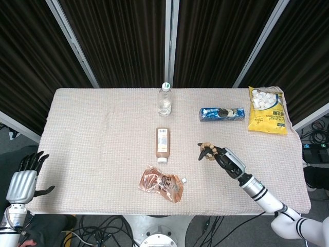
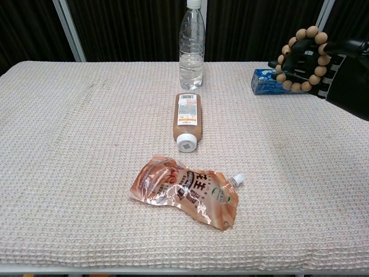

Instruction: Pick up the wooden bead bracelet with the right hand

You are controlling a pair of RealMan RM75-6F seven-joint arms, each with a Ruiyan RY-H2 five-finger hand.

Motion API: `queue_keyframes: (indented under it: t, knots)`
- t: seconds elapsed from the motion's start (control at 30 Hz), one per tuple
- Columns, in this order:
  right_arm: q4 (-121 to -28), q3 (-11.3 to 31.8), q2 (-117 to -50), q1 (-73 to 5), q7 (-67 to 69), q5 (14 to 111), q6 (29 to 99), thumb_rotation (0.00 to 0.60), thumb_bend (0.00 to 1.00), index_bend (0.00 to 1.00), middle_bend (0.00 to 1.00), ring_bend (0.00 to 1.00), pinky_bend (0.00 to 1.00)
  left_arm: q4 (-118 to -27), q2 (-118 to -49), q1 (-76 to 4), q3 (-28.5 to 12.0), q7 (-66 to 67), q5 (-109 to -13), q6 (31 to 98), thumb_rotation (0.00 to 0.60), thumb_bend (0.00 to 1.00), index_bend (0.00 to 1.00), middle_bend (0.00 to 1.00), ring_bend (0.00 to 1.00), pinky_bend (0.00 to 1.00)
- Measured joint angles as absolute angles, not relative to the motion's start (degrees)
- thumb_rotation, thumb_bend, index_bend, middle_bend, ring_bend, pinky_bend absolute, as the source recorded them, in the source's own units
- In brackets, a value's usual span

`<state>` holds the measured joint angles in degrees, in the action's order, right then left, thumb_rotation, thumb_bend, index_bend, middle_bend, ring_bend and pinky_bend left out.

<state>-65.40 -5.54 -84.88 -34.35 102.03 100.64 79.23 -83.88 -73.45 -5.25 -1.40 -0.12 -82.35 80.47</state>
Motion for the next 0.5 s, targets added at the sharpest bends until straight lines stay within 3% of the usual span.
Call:
queue_keyframes:
  t: [0.13, 0.3, 0.43, 0.5]
  knots:
    - [-64.7, -6.0, -85.0, -34.4, 101.1, 101.5, 80.1, 0.506, 1.00, 0.37, 0.39, 0.05, 0.00, -84.0, -73.4, -5.2, -1.3, -0.1, -82.4, 80.5, 0.600, 0.00, 0.13, 0.06, 0.00, 0.00]
    - [-64.4, -6.4, -84.8, -34.6, 100.9, 101.9, 81.0, 0.586, 1.00, 0.34, 0.39, 0.05, 0.00, -84.1, -73.4, -5.2, -1.3, -0.1, -82.5, 80.6, 0.600, 0.00, 0.13, 0.06, 0.00, 0.00]
    - [-64.3, -6.5, -84.6, -34.8, 101.0, 101.8, 81.0, 0.598, 1.00, 0.29, 0.38, 0.05, 0.00, -84.3, -73.4, -5.2, -1.3, 0.1, -82.5, 80.6, 0.600, 0.00, 0.13, 0.06, 0.00, 0.00]
    - [-64.3, -6.5, -84.6, -34.8, 101.6, 101.5, 81.0, 0.549, 1.00, 0.25, 0.38, 0.04, 0.00, -84.3, -73.4, -5.2, -1.4, 0.1, -82.5, 80.7, 0.600, 0.00, 0.13, 0.06, 0.00, 0.00]
